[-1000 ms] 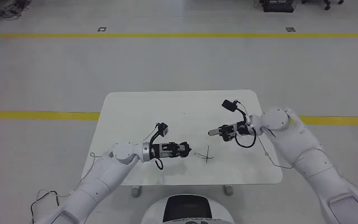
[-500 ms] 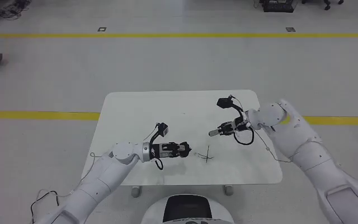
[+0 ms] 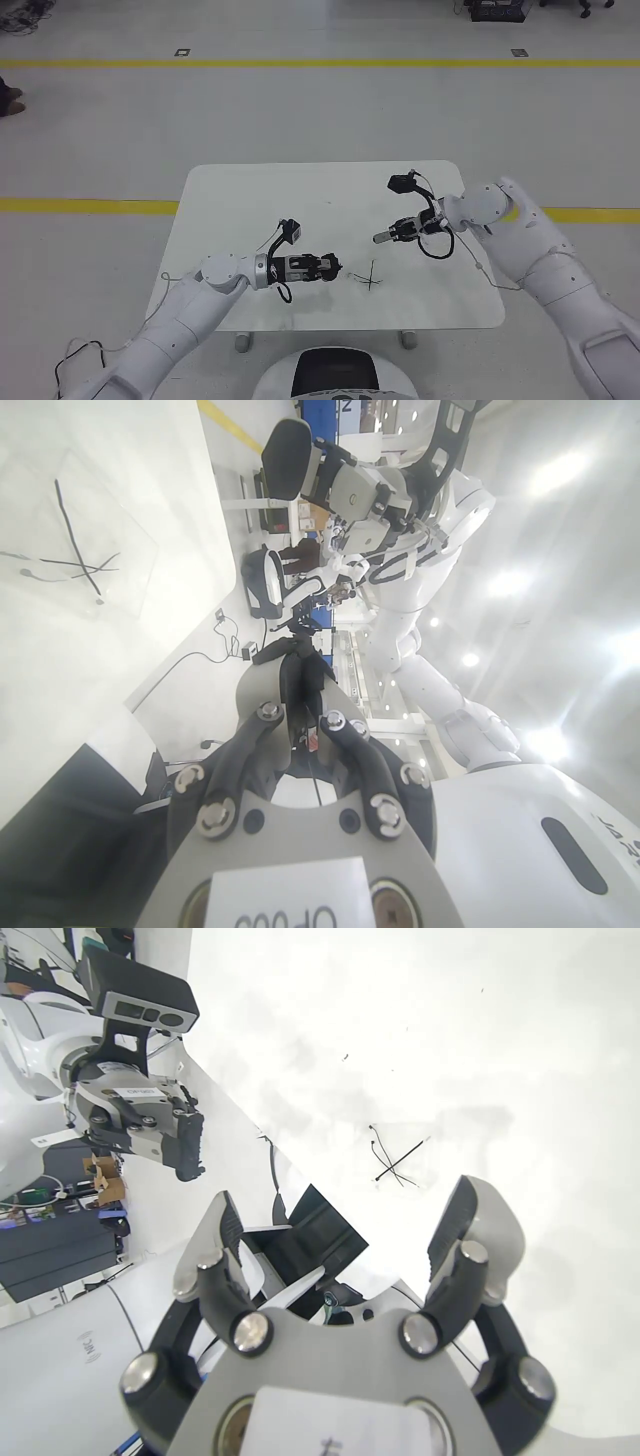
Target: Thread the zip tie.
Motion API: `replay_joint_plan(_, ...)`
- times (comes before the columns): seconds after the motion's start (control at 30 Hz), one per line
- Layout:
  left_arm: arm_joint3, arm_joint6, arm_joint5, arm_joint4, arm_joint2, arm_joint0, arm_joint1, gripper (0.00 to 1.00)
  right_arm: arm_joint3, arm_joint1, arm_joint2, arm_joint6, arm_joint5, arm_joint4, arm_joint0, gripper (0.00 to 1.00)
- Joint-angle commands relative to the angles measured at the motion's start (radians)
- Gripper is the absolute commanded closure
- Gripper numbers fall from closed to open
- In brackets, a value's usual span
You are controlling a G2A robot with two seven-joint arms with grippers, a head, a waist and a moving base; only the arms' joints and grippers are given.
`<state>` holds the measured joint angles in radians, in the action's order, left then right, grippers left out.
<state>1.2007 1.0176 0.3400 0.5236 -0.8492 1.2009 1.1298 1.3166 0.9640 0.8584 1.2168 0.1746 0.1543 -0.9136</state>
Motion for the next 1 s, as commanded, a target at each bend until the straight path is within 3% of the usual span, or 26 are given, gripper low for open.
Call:
replay_joint_plan(0.0, 0.000, 0.000, 0.000, 0.000, 0.000, 0.000, 0.000, 1.00, 0.026, 0.000, -0.012, -0.016, -0.001, 0.058, 0.000, 0.00)
replay_joint_plan(0.2, 0.000, 0.000, 0.000, 0.000, 0.000, 0.000, 0.000, 1.00, 0.074, 0.012, -0.083, 0.014, 0.040, 0.245, 0.047, 0.00)
replay_joint_plan(0.47, 0.000, 0.000, 0.000, 0.000, 0.000, 0.000, 0.000, 1.00, -0.035, 0.059, -0.189, 0.041, 0.165, 0.344, 0.161, 0.00)
replay_joint_plan(0.87, 0.000, 0.000, 0.000, 0.000, 0.000, 0.000, 0.000, 1.00, -0.135, 0.154, -0.502, -0.022, 0.165, 0.406, 0.310, 0.00)
replay_joint_plan(0.97, 0.000, 0.000, 0.000, 0.000, 0.000, 0.000, 0.000, 1.00, -0.139, 0.158, -0.523, -0.026, 0.165, 0.409, 0.317, 0.00)
